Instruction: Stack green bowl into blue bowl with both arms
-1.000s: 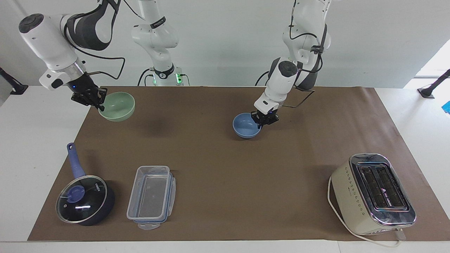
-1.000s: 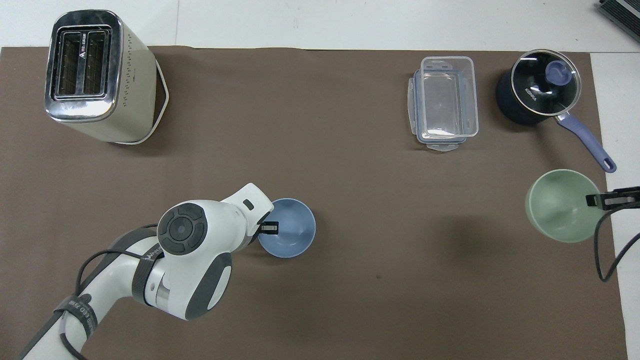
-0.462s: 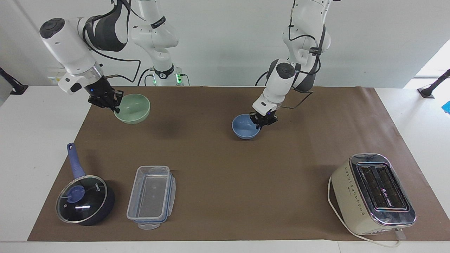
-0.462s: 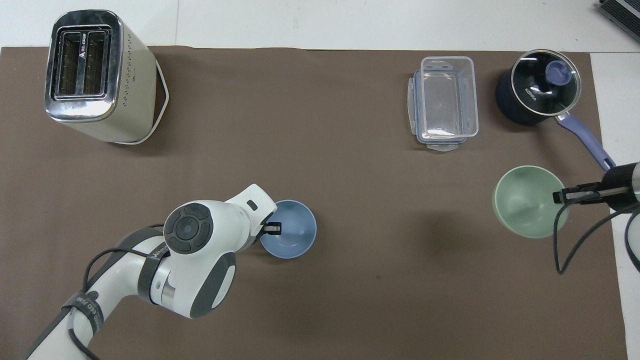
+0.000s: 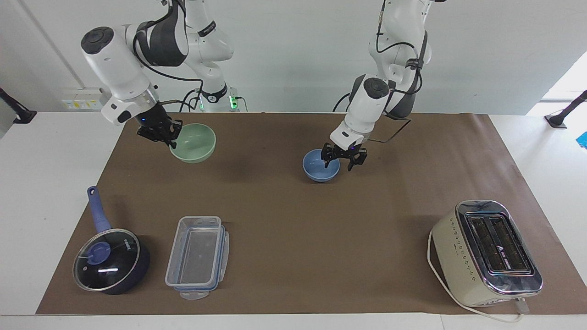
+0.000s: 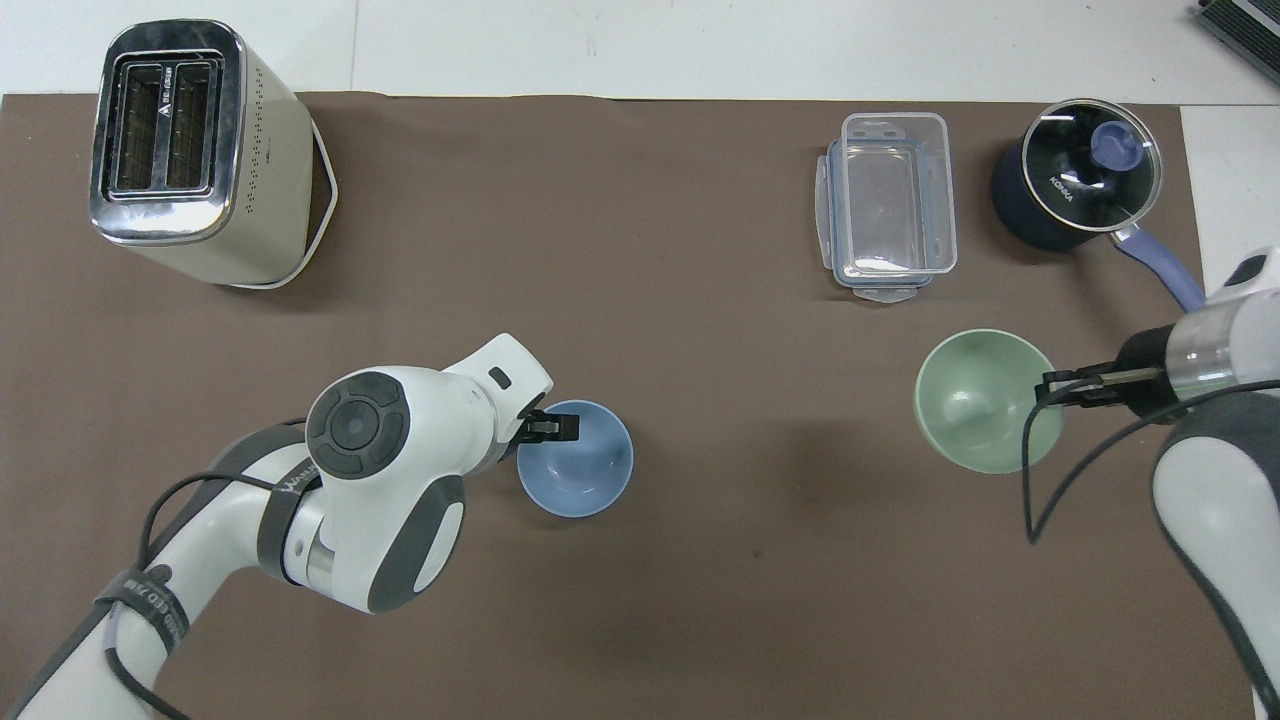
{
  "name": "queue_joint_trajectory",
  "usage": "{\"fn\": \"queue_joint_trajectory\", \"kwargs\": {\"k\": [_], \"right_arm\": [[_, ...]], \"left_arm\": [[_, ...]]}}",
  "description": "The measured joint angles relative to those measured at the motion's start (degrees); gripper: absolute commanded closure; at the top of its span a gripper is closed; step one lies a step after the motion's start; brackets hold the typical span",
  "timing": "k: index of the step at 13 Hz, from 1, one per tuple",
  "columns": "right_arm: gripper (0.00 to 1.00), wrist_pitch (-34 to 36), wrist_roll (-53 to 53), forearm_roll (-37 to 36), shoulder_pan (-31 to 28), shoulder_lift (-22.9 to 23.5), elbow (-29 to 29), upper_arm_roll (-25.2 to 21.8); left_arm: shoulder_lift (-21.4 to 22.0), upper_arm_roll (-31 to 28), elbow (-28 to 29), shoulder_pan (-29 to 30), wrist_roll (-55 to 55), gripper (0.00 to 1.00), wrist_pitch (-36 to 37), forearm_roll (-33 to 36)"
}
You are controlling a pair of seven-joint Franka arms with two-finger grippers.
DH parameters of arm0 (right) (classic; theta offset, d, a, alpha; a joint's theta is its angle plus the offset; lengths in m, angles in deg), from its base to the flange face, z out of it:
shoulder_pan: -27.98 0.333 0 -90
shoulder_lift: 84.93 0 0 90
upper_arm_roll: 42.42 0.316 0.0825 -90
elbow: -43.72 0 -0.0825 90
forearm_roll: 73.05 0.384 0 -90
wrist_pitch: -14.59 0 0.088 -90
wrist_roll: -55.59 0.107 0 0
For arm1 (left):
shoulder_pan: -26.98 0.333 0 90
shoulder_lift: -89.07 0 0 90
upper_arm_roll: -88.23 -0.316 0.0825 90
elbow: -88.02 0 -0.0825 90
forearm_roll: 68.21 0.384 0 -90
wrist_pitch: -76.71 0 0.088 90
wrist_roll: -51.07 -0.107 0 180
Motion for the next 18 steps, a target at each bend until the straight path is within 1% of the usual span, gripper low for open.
{"fn": "queue_joint_trajectory", "kwargs": {"k": [2,4,6,7,9,10,12,13,16,18], "right_arm": [[1.0,0.0,7.2,0.0,5.4,-0.1,0.0,0.2],[1.0,-0.3,13.8,0.0,10.4,-0.2,0.1,0.3],[1.0,-2.3,20.0,0.0,15.2,-0.1,0.2,0.4],[1.0,-3.4,22.9,0.0,17.5,0.1,0.5,0.4],[1.0,-7.5,29.6,0.0,22.7,1.6,1.0,0.4],[1.0,-9.8,33.1,0.0,25.4,2.8,1.2,0.4],[1.0,-14.3,38.8,-0.1,29.7,5.7,1.3,0.5],[1.0,-15.9,40.5,-0.1,31.1,6.9,1.3,0.5],[1.0,-21.2,45.8,-0.1,34.9,10.7,1.3,0.5],[1.0,-22.3,47.0,-0.1,36.0,12.2,1.3,0.5]], "left_arm": [[2.5,-0.5,-3.7,3.6,-5.0,0.0,6.3,0.7],[5.7,-0.7,-7.5,8.5,-11.7,0.0,13.7,1.0],[7.3,-0.9,-12.1,12.4,-16.1,0.0,20.4,3.1],[7.5,-0.9,-14.7,14.1,-18.0,0.0,23.1,3.7],[7.4,-0.9,-19.2,17.3,-21.1,0.0,26.1,4.2],[7.4,-1.0,-21.0,18.8,-22.1,0.0,27.1,4.7],[7.3,-1.0,-24.3,21.5,-23.7,0.0,29.0,8.1],[7.2,-1.0,-26.1,22.6,-24.9,0.0,30.4,9.3],[6.9,-1.1,-30.2,25.5,-27.5,0.0,35.5,9.7],[6.0,-1.1,-32.5,26.4,-27.7,0.0,39.9,9.7]]}}
